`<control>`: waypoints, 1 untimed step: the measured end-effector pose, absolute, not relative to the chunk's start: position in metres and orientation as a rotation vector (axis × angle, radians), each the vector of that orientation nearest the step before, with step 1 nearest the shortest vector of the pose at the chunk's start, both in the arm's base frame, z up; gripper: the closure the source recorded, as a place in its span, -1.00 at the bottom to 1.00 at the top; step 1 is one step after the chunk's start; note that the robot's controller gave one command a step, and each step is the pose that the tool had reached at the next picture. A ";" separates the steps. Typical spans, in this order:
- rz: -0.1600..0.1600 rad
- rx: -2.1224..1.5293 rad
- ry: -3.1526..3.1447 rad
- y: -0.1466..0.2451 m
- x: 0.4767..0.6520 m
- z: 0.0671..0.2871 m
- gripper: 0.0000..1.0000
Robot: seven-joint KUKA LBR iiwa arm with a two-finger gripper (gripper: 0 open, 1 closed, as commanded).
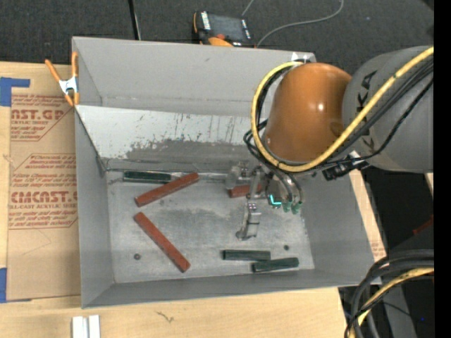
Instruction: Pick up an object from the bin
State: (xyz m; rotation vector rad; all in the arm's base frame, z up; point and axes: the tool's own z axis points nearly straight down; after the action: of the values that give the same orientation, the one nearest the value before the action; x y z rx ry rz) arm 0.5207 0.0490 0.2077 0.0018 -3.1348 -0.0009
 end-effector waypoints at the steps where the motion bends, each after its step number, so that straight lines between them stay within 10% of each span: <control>1: 0.001 0.105 -3.130 0.014 0.487 0.116 -1.00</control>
Offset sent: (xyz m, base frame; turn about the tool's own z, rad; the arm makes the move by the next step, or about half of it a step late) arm -0.0312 -0.0334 -0.0869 -0.0672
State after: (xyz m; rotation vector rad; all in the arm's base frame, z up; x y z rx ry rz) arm 0.4865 0.0145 0.1163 0.1050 -3.1302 0.0015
